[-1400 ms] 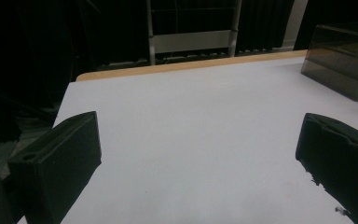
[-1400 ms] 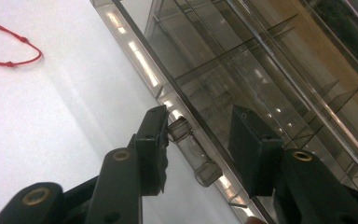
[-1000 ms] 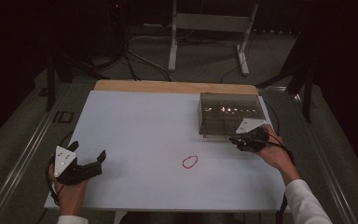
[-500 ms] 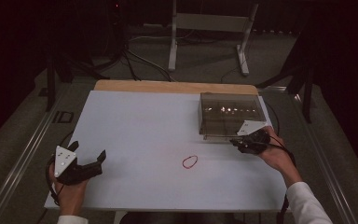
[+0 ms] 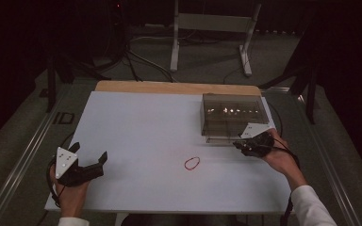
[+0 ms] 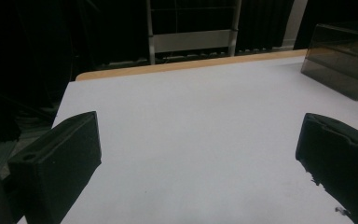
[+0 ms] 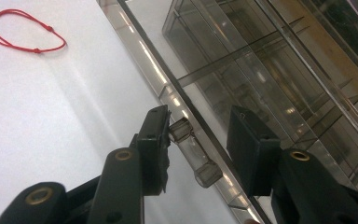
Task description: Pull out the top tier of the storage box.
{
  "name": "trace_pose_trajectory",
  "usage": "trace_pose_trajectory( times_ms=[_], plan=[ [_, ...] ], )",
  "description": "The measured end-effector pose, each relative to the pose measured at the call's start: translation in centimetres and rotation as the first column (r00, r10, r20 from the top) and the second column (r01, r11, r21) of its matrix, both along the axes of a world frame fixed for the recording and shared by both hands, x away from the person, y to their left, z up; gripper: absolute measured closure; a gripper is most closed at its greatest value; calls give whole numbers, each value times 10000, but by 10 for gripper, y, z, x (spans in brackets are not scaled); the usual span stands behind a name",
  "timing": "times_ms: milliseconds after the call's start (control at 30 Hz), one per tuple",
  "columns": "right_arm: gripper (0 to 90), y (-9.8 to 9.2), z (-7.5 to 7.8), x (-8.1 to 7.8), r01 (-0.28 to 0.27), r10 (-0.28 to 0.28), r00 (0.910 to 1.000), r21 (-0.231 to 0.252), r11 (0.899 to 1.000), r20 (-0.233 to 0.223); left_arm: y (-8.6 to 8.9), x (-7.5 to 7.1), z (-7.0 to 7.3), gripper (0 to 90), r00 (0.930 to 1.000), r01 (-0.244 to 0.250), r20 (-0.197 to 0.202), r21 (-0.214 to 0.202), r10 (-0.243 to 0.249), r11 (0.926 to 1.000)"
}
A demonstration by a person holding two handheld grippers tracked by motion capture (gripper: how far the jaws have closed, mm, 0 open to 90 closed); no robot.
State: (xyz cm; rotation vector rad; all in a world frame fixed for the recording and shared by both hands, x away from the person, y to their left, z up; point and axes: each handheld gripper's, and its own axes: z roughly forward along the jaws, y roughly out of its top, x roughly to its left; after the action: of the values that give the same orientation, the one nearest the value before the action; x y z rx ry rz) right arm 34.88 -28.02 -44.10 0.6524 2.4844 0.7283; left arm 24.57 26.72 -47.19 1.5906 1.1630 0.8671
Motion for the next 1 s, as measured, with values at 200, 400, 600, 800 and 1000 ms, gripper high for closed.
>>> trace_pose_trajectory(
  times_ms=[200, 400, 600, 800, 1000],
  plan=[
    [589, 0, 0, -1, 17, -18, 10000, 71, 10000, 19, 0, 0, 0, 16, 10000, 6, 6, -1, -6, 10000],
    [583, -1, -1, -1, 32, -32, 10000, 124, 9999, 7, 0, 0, 0, 16, 10000, -10, 4, 2, 10, 10000],
    [525, -2, 1, 0, 148, -149, 9999, 429, 9990, 22, 0, 0, 0, 16, 10000, -8, 0, 0, 8, 10000],
    [412, -4, 2, -1, 347, -348, 9994, 827, 9960, -5, -1, -1, 0, 16, 10000, -2, 19, -6, 2, 10000],
    [260, -6, 1, -1, 703, -702, 9975, 1575, 9850, -66, 0, 0, 0, 16, 10000, -5, 31, -1, 5, 10000]
  ],
)
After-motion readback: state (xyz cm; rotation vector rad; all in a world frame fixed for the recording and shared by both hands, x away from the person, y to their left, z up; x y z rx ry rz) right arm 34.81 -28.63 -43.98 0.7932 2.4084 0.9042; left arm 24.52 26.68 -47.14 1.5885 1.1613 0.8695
